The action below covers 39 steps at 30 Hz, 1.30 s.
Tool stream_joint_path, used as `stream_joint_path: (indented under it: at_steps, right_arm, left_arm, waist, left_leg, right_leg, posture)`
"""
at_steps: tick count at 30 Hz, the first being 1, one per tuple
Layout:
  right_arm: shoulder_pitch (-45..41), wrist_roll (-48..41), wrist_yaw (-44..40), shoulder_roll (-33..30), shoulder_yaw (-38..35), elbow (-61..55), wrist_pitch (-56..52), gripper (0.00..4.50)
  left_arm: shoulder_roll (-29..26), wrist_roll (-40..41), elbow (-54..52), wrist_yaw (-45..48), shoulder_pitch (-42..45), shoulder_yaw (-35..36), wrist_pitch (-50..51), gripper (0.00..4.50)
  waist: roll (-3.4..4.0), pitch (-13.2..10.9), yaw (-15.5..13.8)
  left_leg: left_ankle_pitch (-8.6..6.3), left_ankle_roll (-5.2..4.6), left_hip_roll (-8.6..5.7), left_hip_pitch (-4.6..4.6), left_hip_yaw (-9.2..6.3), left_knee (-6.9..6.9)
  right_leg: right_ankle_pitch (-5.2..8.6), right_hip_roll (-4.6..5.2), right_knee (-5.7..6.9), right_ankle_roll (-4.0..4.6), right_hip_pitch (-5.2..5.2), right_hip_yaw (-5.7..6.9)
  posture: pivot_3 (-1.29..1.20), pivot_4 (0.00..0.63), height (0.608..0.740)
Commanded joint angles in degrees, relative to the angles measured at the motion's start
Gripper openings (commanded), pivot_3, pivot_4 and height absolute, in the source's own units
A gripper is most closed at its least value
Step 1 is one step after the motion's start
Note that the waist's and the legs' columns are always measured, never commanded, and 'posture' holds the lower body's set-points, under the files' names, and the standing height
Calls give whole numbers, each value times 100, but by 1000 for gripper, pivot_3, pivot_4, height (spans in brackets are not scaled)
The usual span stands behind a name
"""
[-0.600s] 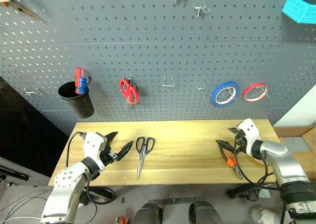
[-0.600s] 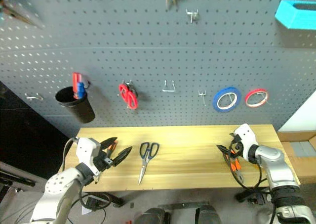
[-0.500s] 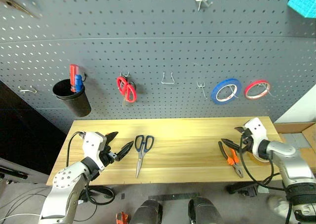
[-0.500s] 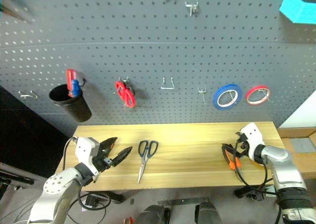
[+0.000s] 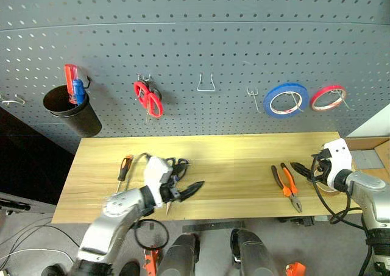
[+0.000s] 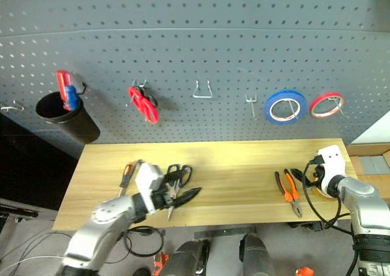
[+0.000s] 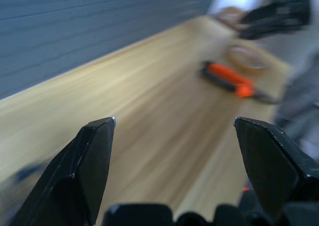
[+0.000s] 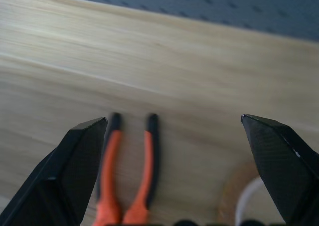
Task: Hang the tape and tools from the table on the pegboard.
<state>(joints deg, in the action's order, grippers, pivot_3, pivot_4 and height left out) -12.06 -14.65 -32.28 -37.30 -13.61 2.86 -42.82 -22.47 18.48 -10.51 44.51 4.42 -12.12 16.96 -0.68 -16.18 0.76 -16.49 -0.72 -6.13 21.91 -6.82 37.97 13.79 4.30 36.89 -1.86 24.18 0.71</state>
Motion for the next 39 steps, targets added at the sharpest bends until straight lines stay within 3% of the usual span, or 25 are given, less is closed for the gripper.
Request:
stream_joint_path:
  at_steps: [1, 5, 11, 21, 25, 30, 35, 39]
  right_arm:
    - [-239, -101, 281, -108, -179, 23, -916, 4500]
    - [-722, -131, 774, 90, -422, 503, -1518, 4500]
    - [-1154, 0, 999, 251, -232, 1363, -1291, 4500]
    - [-1501, 264, 1352, 635, 56, 2368, -786, 4500]
    - [-1535, 267, 1562, 772, -58, 2503, -664, 3605]
    - [-1445, 243, 1695, 771, -137, 2405, -700, 1816]
    - [-890, 50, 1635, 530, -272, 896, -1463, 188]
    - [-176, -624, 1099, 288, -487, -1206, -2199, 99]
  left_arm:
    - [301, -363, 264, 72, 169, -589, -287, 4073]
    - [660, -469, 317, -4, 231, -873, -337, 4073]
    - [981, -576, 242, -190, 247, -1028, -272, 4073]
    - [718, -505, -298, -260, -95, -948, -22, 4073]
    - [631, -448, -420, -287, -91, -847, 80, 4119]
    - [608, -406, -435, -256, -60, -759, 102, 4119]
    - [965, -377, -462, -455, 74, -464, -589, 4119]
    - [1079, -415, -484, -613, 22, -101, -1301, 4119]
  waist:
    - [-9, -58, 75]
    - [-18, -120, 177]
    - [-31, -192, 221]
    - [-48, -223, 237]
    - [-67, -234, 231]
    - [-83, -244, 226]
    - [-68, -265, 162]
    - [-35, -287, 151]
  left_leg:
    - [-1, -1, 1, 0, 3, 0]
    - [-3, -7, 6, 3, 15, 0]
    - [-7, -16, 14, 1, 38, 2]
    - [-8, -18, 15, 2, 46, 2]
    - [-9, -20, 16, 1, 46, 6]
    - [-8, -18, 16, 1, 45, 5]
    - [-8, -17, 17, 8, 43, 3]
    - [-8, -15, 17, 17, 48, 2]
  right_leg:
    - [0, 0, 1, 0, 0, -1]
    - [0, 0, 2, 0, 8, -4]
    - [-1, -1, 8, -1, 11, -12]
    - [-2, -2, 9, -3, 15, -18]
    - [-4, -3, 8, -8, 14, -18]
    - [-5, -4, 6, -8, 15, -18]
    - [-4, -3, 2, -8, 18, -16]
    - [-5, -3, -2, -10, 26, -18]
  posture:
    - [-151, 355, 740]
    - [-154, 364, 740]
    - [-138, 369, 740]
    - [-87, 387, 740]
    - [-75, 390, 740]
    - [-90, 389, 740]
    - [-126, 383, 740]
    - [-156, 380, 740]
